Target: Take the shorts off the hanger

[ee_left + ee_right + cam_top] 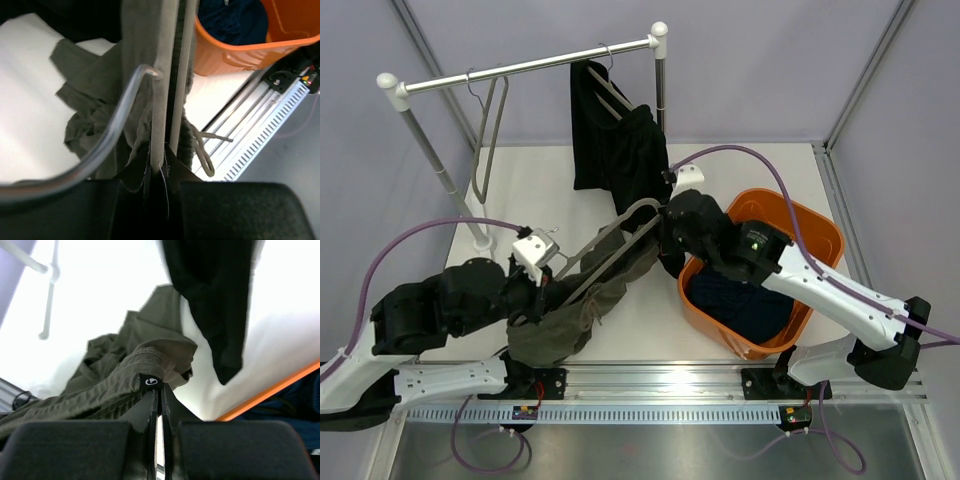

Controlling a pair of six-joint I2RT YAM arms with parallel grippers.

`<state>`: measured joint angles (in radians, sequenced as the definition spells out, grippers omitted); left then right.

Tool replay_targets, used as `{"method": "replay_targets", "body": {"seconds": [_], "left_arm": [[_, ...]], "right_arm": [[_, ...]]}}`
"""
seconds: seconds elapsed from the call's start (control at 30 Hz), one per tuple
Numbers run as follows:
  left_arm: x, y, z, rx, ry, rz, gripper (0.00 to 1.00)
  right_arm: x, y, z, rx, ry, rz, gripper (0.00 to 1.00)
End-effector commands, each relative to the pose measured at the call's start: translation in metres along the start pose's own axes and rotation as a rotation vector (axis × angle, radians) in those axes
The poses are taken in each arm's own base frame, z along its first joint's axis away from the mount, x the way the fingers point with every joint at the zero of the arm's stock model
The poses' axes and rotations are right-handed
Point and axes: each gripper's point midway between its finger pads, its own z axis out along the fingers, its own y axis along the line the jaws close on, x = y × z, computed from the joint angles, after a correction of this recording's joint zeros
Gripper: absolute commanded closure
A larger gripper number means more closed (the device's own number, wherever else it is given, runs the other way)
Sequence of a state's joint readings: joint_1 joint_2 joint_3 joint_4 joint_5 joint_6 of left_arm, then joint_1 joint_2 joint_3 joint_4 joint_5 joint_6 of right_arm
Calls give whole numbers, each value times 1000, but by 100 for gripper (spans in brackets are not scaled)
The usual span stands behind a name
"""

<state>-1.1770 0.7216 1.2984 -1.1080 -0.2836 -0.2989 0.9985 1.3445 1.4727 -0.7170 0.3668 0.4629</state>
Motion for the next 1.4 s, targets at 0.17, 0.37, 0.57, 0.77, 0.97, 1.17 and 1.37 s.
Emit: {"method": "replay_targets", "body": {"seconds": [0.17, 0.37, 0.57, 0.77, 0.97, 1.17, 1.37], "left_arm": [[-112, 7, -13, -56, -496, -252, 100], [-125, 1, -23, 1, -567, -267, 100], [-113, 13, -38, -30, -556, -280, 100], [-104, 18, -45, -32, -547, -285, 100], [-109, 14, -42, -20, -555, -267, 100], [-144, 12, -55, -9, -684, -267, 100], [-164, 26, -67, -64, -836, -296, 100]], "right_arm": [[40, 60, -20, -101, 9, -99, 100], [30, 57, -26, -101, -29, -98, 100], [-11, -3, -47, -8, -113, -10, 100], [-35, -55, -49, 77, -148, 56, 100], [-18, -16, -35, -90, -63, 53, 100], [55, 93, -39, -249, 46, -141, 100], [100, 149, -63, -282, 100, -335, 100]]}}
